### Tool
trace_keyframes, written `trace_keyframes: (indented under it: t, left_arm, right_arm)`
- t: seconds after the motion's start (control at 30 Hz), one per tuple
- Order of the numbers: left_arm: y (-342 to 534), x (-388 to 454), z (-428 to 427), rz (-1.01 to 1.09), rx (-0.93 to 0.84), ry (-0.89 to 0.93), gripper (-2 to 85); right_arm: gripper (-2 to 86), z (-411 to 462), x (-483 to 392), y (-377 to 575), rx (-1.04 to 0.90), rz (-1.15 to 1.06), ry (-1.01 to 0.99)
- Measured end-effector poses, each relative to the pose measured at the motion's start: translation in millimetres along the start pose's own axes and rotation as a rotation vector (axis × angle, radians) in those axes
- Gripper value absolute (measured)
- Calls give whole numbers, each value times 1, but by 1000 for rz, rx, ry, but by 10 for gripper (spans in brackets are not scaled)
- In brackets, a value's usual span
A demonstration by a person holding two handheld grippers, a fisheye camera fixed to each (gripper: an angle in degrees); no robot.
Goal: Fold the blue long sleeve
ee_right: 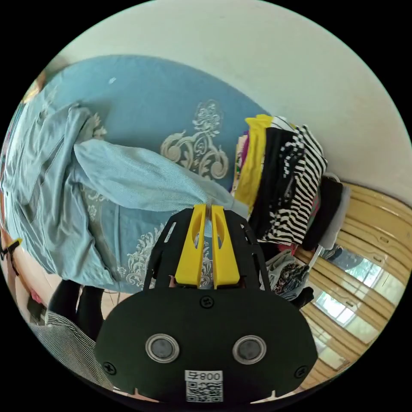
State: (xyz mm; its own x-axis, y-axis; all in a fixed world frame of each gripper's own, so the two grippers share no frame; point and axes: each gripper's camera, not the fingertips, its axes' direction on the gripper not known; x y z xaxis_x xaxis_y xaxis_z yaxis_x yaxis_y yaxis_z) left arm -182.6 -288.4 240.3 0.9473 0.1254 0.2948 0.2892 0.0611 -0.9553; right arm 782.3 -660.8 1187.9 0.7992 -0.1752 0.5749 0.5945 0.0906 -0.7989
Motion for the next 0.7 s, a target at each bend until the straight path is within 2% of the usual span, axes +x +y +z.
trace_keyframes:
  t: [0.07, 0.2, 0.3, 0.4, 0.57, 0.7]
  left_arm:
    - [3, -10, 0, -29, 15, 4, 52]
    - [14, -32, 12, -97, 22, 18, 66]
    - [24, -46, 26, -137, -7, 20, 74]
    - [36, -61, 36, -182, -22, 20, 82]
    - [49, -86, 58, -262, -58, 15, 95]
    - [44, -98, 71, -290, -64, -26, 103]
  right_arm:
    - [46, -20, 65, 5, 47, 173, -69]
    - [73, -26, 88, 26, 117, 277, -133]
    - [79, -3, 58, 54, 122, 246, -169]
    - [80, 38, 26, 96, 61, 231, -286]
    - [84, 111, -55, 182, -119, 161, -737]
    - [85, 133, -126, 220, -243, 33, -805]
